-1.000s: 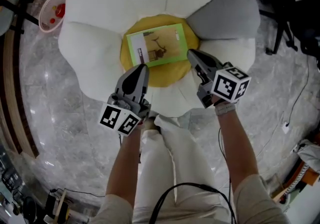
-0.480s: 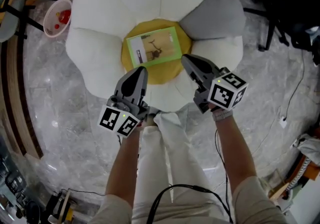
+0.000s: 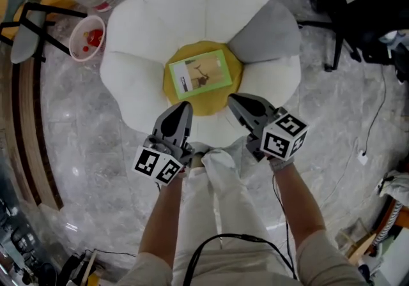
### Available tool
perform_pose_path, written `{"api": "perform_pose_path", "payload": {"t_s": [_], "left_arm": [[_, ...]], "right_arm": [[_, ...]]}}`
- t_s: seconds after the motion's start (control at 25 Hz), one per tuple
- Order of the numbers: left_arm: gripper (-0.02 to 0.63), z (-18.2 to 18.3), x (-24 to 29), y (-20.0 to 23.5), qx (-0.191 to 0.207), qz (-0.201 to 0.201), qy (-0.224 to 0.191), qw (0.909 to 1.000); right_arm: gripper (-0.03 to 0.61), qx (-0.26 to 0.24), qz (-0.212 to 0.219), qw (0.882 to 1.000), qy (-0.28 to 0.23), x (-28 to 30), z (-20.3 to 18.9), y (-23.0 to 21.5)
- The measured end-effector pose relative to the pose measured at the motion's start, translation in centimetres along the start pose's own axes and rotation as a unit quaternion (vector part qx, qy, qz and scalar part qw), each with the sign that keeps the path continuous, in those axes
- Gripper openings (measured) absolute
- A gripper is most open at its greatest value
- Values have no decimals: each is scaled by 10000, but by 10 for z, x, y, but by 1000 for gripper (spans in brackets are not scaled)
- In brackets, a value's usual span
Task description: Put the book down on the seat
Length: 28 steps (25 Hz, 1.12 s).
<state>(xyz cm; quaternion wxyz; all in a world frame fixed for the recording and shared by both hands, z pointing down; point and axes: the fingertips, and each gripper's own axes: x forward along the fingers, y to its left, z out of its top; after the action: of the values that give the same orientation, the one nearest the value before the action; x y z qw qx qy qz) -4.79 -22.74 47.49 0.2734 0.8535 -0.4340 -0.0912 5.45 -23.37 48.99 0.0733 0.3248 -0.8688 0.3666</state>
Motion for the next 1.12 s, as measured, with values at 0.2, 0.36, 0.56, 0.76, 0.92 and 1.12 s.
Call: {"api": "perform_pose_path", "payload": {"t_s": [0.2,0.36,0.56,0.76,0.92,1.12], "left_arm": [[23,18,-11,-18,91,-60,74,9999],[23,31,-23,-36,141,-102,141,9997],[23,44,-37,-65,177,-222,238,9993],[23,69,-45,-83,250,-245,129,9993],[23,93,-56,-91,379,-278,76,9989],[23,120,-72,-99,467,-261,-11,9986]], "right_arm": [[14,-161,104,9998,97,-16,1,34],[14,-135,127,9998,-6,-31,13,56],[15,-188,185,9996,-96,-46,27,86],[14,-338,205,9991,-174,-60,50,108],[15,-450,221,9985,-221,-73,65,124],[15,-583,292,9975,-263,-86,85,146]]}}
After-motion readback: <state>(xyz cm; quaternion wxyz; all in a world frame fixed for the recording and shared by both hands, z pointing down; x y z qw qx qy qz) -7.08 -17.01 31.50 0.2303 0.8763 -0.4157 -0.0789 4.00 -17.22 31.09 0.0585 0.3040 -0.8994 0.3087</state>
